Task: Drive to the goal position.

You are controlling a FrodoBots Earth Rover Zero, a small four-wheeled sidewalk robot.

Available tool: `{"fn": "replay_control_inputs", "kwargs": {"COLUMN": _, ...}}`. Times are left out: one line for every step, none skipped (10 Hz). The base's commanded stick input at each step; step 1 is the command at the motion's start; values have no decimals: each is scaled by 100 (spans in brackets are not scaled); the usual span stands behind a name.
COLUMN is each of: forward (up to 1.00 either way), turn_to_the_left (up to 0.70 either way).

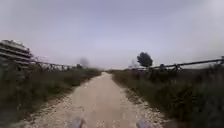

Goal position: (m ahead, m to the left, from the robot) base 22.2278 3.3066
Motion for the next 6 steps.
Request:
{"fn": "replay_control_inputs", "kwargs": {"forward": 70, "turn_to_the_left": 0}}
{"fn": "replay_control_inputs", "kwargs": {"forward": 70, "turn_to_the_left": 0}}
{"fn": "replay_control_inputs", "kwargs": {"forward": 70, "turn_to_the_left": 0}}
{"fn": "replay_control_inputs", "kwargs": {"forward": 70, "turn_to_the_left": 0}}
{"fn": "replay_control_inputs", "kwargs": {"forward": 70, "turn_to_the_left": 0}}
{"fn": "replay_control_inputs", "kwargs": {"forward": 70, "turn_to_the_left": 0}}
